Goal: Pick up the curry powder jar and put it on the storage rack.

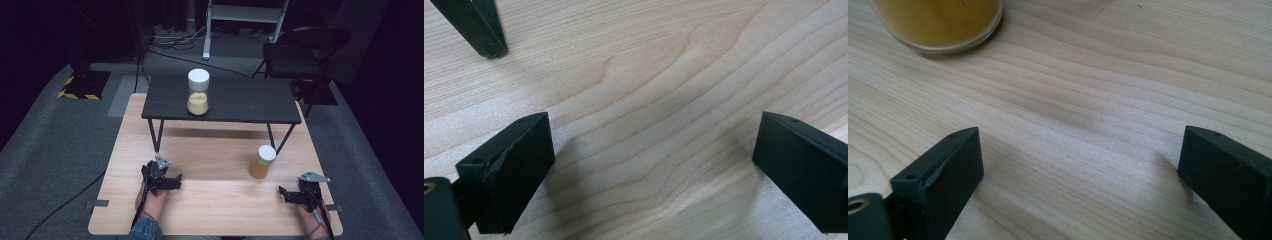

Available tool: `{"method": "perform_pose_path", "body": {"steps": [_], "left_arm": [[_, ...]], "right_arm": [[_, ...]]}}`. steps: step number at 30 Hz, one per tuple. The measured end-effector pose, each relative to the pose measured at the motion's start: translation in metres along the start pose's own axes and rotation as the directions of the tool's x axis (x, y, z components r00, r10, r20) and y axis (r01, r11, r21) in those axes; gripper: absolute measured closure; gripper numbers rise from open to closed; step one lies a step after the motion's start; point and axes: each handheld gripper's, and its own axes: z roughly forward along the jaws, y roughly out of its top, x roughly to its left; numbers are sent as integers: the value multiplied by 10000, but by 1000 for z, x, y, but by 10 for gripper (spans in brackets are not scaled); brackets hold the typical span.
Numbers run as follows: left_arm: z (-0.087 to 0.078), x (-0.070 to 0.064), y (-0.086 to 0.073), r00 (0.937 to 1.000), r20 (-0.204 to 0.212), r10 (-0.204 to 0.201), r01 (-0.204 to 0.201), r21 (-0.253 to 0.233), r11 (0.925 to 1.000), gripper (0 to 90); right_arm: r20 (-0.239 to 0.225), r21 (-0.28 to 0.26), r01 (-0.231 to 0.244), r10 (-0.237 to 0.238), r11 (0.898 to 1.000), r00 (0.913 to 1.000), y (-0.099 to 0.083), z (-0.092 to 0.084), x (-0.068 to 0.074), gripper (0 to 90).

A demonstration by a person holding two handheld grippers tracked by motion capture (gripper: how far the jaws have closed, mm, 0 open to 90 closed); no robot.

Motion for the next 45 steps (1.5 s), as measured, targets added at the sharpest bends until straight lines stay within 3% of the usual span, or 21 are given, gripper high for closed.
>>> {"method": "perform_pose_path", "body": {"steps": [16, 19, 21, 24, 27, 28, 33, 40, 45], "left_arm": [[-1, 1, -1, 10000, 87, 29, -29, -8, 10000, 31], [0, -1, 0, 10000, -16, -13, 13, -6, 10000, 31], [1, -1, 0, 10000, -25, -54, 54, -40, 10000, 31], [1, -1, 0, 10000, -27, -48, 48, -31, 10000, 31], [0, -1, 0, 10000, -45, -40, 40, -14, 10000, 31], [0, -2, 0, 10000, -60, -52, 52, -9, 10000, 31], [0, -3, 0, 9999, -104, -95, 94, -13, 10000, 31], [0, -3, 0, 9999, -105, -100, 100, -14, 9999, 31], [0, -3, 0, 9999, -105, -96, 96, -15, 10000, 31]], "right_arm": [[-74, -57, 30, -30, 10000, 10000, 1, 2, -1, 61], [-94, -276, 36, -39, 9996, 9999, 0, 1, 0, 62], [-165, -705, -131, 119, 9974, 9998, -1, -4, -1, 62], [-282, -1521, -327, 287, 9878, 9992, -5, -15, 0, 62], [-379, -2219, -191, 109, 9749, 9992, -6, -24, 3, 61], [-379, -2219, -191, 109, 9749, 9992, -6, -24, 3, 61], [-483, -3119, -127, -25, 9500, 9988, -6, -33, 4, 61], [-257, -4038, 123, -248, 9148, 9994, -10, -41, 13, 62], [-293, -4172, 129, -277, 9087, 9992, -11, -44, 14, 62]]}}
